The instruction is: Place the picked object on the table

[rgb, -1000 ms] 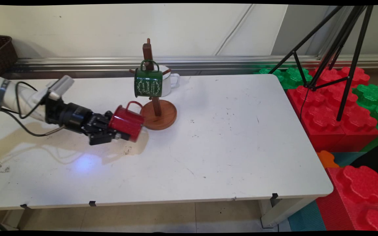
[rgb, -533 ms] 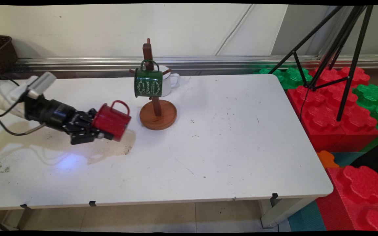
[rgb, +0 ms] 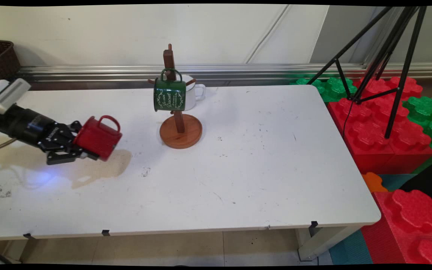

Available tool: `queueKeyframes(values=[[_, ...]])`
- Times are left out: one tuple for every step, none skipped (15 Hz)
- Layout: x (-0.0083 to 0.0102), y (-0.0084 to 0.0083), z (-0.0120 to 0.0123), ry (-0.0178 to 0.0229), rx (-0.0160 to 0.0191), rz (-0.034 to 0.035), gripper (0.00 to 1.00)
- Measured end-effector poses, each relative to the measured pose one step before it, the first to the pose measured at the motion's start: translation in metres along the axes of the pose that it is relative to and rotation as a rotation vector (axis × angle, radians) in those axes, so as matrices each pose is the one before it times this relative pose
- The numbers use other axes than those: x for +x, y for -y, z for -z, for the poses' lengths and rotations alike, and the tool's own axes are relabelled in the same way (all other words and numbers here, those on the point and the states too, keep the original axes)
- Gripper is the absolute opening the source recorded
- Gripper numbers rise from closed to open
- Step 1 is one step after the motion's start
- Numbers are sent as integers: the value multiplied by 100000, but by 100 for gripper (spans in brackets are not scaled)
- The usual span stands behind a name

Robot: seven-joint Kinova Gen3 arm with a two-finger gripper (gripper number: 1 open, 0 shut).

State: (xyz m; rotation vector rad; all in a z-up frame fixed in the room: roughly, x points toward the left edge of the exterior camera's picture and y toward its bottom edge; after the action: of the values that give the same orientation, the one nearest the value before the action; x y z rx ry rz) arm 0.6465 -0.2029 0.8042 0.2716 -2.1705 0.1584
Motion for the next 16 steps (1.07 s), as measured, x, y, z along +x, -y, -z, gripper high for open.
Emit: queueKeyframes(values=[[-38,-46,362,1265,149,-987,0],[-80,-79,726,2721,333,-2111,0],[-34,-31,290,1213,166,-905,0],[-57,-24,406,1891,239,-1438,0],[-115,-16,575,3207,398,-2310,0],[-96,9,337,2301,311,-1491,0],[-54,10,160,1339,211,-844,0],[-131,19,319,3163,391,-1891,0],[-53,5,105,1373,131,-801,0],[-80,56,171,2900,319,-1825,0],[-44,68,85,2120,315,-1372,0],[-37,72,44,2046,273,-1330,0],[-42,66,-26,1690,89,-1067,0],[-37,38,-19,1293,58,-841,0],[-100,21,-87,2275,-140,-1527,0],[-74,-10,-80,1452,-212,-1032,0]])
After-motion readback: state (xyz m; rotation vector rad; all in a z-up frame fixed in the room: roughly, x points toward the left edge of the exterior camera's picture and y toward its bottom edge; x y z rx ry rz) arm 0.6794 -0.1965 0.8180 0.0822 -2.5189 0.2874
